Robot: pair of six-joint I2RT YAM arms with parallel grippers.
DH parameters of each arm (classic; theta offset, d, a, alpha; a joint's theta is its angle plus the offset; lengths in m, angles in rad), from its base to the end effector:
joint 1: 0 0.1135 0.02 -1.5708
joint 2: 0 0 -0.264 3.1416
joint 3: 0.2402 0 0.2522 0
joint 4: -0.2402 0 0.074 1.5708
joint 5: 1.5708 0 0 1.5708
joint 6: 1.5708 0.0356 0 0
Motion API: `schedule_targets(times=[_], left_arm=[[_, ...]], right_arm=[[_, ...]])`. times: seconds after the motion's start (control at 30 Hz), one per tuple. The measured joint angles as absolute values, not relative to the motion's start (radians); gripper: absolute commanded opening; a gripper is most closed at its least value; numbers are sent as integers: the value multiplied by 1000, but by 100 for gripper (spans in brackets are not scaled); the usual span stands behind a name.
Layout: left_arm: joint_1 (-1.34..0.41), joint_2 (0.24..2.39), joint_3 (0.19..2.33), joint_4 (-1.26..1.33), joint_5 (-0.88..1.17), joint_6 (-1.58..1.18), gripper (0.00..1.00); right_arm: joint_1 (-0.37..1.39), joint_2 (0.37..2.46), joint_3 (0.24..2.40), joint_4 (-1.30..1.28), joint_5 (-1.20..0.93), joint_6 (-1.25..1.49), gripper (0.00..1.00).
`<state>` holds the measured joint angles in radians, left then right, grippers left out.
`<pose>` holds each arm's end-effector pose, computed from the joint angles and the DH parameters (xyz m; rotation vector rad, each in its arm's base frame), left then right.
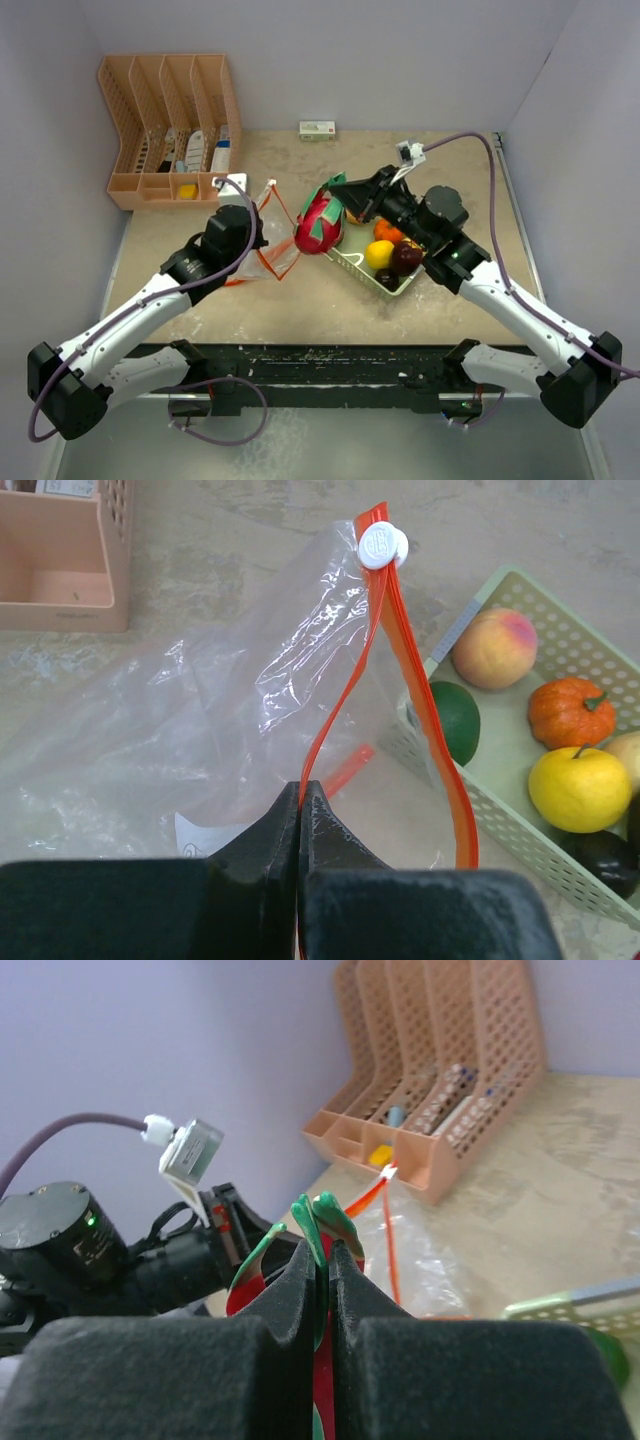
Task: Place the food in the zip-top bag and seal the zipper
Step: Place the fake fruit in the zipper food storage bag.
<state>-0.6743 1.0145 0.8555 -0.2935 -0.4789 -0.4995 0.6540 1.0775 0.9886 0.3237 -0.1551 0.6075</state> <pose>0.1875 -0.1289 0.3120 -0.1270 1.9759 -0.2804 0.1955 0.1567 0.4094 -0.1740 1.4257 1.1581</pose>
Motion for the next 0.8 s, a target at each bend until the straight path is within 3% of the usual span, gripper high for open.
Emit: schedule_targets(times=[0.43, 0.8], left_arm=[[-674, 965, 887, -293, -378, -574, 0], [-663, 938, 887, -294, -297, -640, 0]], right_arm=[[771, 1207, 923, 572, -145, 669, 0], [950, 1223, 923, 644, 241, 477, 0]])
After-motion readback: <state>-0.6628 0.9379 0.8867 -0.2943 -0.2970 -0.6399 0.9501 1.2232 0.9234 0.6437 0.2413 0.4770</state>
